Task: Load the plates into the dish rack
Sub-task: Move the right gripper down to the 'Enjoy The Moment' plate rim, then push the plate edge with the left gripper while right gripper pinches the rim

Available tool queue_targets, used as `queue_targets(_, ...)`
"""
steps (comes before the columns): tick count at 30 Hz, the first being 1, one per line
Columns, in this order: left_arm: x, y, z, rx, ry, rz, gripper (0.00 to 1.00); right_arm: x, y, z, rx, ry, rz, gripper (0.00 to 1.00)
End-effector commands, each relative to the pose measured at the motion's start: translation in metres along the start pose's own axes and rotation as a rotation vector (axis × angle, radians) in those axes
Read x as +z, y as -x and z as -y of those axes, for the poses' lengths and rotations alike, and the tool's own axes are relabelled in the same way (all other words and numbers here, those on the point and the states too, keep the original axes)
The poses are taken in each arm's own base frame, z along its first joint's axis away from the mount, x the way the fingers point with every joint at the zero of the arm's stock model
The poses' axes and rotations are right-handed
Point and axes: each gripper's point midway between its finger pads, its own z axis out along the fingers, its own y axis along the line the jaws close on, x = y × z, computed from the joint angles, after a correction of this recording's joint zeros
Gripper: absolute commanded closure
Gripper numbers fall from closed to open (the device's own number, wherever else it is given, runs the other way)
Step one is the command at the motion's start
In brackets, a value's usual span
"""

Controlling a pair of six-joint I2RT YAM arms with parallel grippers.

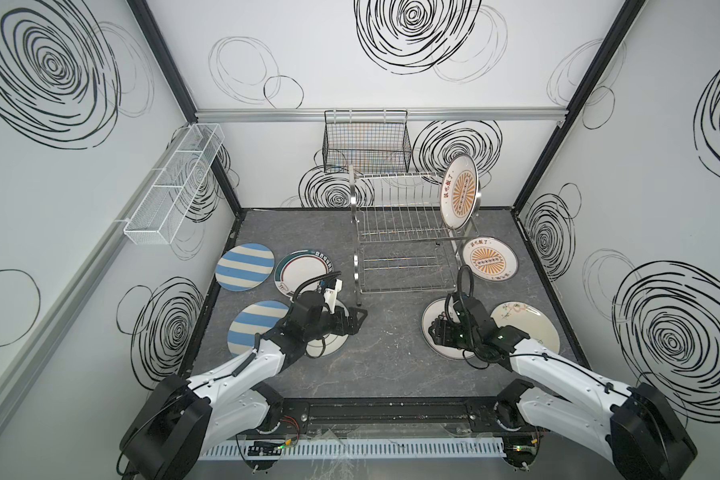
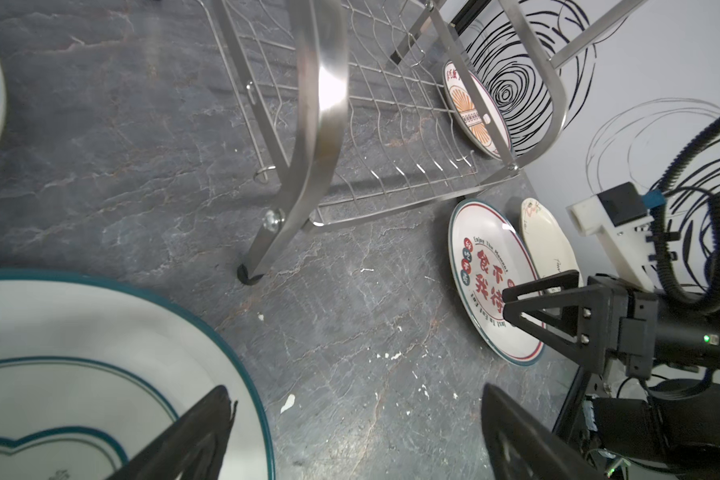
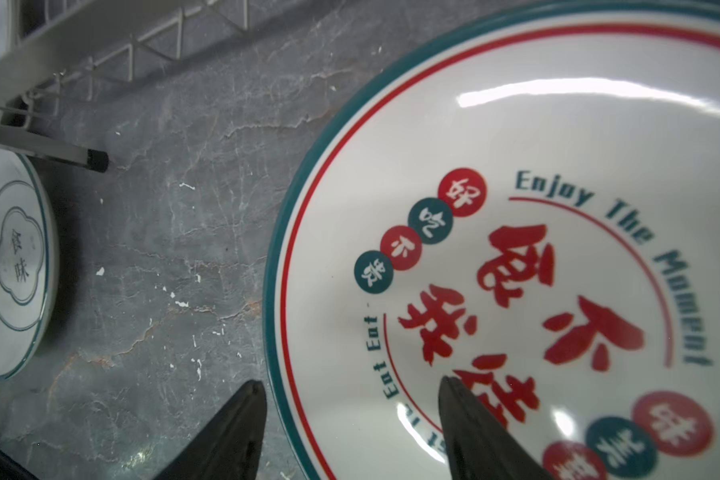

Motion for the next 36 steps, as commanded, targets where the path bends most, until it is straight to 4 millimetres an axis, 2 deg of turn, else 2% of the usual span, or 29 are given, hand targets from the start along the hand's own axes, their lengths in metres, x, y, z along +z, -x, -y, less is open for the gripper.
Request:
queue_targets(1, -0.002, 0.0, 0.0, -0.002, 0.008, 0.012, 0.04, 0.006, 0.011, -0.011, 0.019, 0.007, 0.035, 0.29)
queue_targets(8, -0.003, -0.002, -0.003, 0.0, 0.02, 0.007, 0.04, 0.026, 0.004, -0.019, -0.011, 0.016, -0.039, 0.27)
queue_targets(13, -0.004, -0.001, -0.003, -0.001, 0.024, 0.012, 0.04, 0.029, 0.006, -0.03, -0.032, 0.027, -0.037, 0.27)
queue_targets(20, -0.005, -0.005, -0.007, -0.001, 0.036, 0.002, 0.04, 0.037, -0.01, -0.05, -0.033, 0.103, -0.083, 0.27)
queue_targets(31, -0.012, 0.0, -0.01, -0.007, 0.045, 0.021, 0.04, 0.039, -0.018, -0.11, -0.053, 0.318, -0.11, 0.28)
queue_targets(36, -0.012, -0.002, -0.01, 0.0, 0.042, 0.017, 0.04, 0.042, -0.03, -0.138, -0.038, 0.432, -0.154, 0.28)
